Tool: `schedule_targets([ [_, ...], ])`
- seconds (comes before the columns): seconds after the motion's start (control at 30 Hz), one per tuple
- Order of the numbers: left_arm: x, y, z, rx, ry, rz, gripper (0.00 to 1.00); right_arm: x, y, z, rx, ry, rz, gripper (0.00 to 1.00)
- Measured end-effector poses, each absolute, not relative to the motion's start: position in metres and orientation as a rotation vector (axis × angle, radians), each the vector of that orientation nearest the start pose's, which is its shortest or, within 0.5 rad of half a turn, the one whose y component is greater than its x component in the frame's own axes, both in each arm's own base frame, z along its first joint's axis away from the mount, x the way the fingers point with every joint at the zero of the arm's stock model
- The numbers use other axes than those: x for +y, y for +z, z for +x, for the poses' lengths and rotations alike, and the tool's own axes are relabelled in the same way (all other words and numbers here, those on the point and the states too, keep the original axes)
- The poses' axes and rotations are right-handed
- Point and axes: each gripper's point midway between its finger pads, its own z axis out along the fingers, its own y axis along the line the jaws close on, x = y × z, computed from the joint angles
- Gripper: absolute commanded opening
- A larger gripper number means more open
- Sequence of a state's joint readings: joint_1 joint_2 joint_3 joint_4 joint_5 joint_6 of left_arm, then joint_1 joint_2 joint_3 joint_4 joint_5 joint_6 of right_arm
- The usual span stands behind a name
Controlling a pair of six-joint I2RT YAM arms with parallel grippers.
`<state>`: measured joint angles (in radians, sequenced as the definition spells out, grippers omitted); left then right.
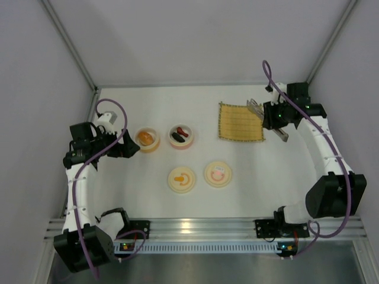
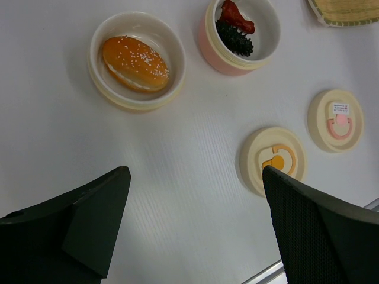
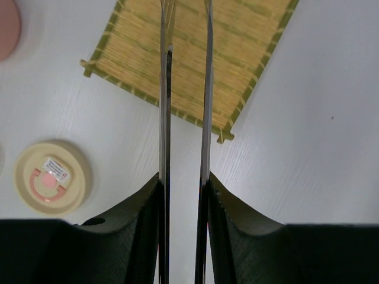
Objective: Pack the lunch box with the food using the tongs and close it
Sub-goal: Place the clamp on the plate.
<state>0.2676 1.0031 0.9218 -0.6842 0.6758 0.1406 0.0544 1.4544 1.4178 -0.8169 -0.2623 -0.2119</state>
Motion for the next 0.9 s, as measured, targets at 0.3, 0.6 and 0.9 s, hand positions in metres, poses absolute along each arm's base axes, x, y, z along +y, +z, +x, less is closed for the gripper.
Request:
schedule_targets([
  [0.3,-0.035,0.199,0.271,2.181,-0.552,0.203,0.98,0.010,0.174,0.325,2.402,0.215,-0.499,0.28],
  [0.6,-0.039,0.200,0.269,2.178,-0.586,0.235,0.98,-0.046,0.148,0.347,2.348,0.432,-0.851,0.34],
  [0.9,-0.038,0.192,0.278,2.215,-0.614,0.223,0.98,-0.057,0.136,0.379,2.189,0.522,-1.087,0.42],
])
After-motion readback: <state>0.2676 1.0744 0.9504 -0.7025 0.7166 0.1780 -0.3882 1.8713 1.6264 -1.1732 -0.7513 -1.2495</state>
